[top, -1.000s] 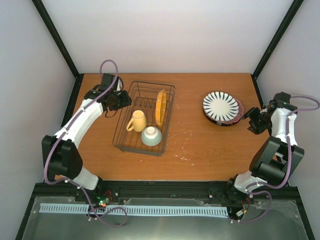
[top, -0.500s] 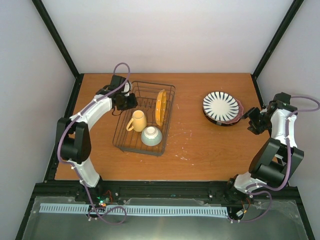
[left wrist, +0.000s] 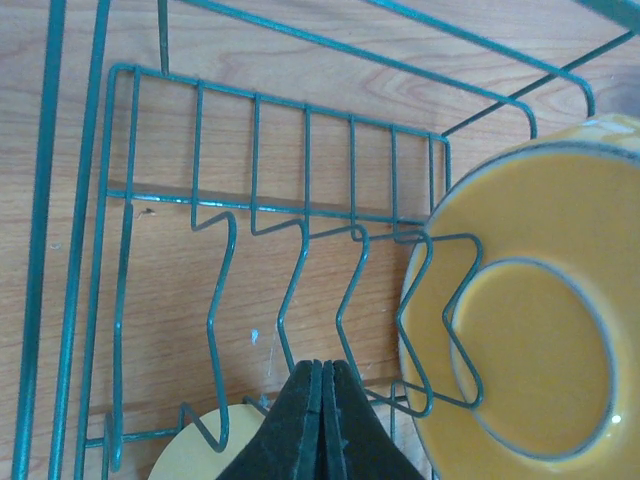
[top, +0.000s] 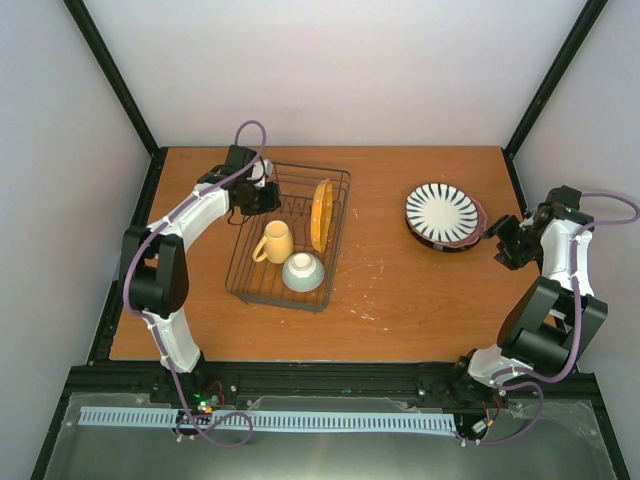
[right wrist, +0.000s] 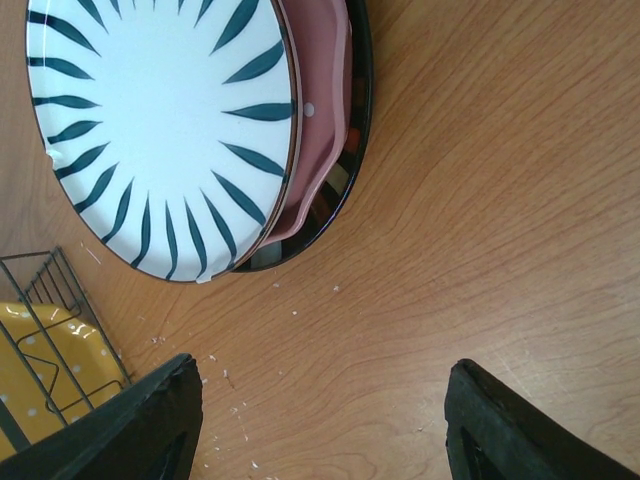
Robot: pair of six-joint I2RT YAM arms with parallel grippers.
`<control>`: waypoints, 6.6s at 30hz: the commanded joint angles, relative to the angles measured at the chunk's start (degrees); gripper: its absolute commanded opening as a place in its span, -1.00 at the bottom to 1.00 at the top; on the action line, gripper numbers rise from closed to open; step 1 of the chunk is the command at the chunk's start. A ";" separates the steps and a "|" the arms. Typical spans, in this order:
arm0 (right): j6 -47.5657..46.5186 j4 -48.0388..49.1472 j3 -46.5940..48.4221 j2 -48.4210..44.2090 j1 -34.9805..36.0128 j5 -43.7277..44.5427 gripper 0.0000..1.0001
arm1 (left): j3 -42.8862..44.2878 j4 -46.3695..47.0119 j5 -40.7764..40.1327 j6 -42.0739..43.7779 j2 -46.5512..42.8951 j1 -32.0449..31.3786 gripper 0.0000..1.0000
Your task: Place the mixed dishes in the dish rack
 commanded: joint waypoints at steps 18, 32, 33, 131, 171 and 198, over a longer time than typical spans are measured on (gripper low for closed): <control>-0.88 0.41 -1.81 -1.29 -0.21 -1.00 0.32 | -6.10 -4.77 1.64 5.86 -1.86 -3.18 -0.99; -1.09 0.24 -2.94 -2.47 -0.21 -1.85 0.32 | -19.46 -7.11 1.98 6.29 -13.42 -3.76 -0.99; -1.06 0.23 -2.93 -2.54 -0.21 -2.02 0.32 | -20.13 -6.96 2.32 6.04 -14.01 -3.91 -0.99; -1.61 9.65 15.33 32.01 11.22 -3.89 -0.94 | 7.47 -0.95 -22.89 6.26 -8.45 -5.21 0.99; -4.50 12.70 2.60 22.93 5.42 -15.76 -0.94 | 50.20 -13.98 11.81 2.48 28.78 -25.59 0.73; -4.74 13.07 -1.80 18.81 5.42 -20.61 -0.94 | 52.44 -10.64 6.69 -3.19 38.30 -29.73 0.74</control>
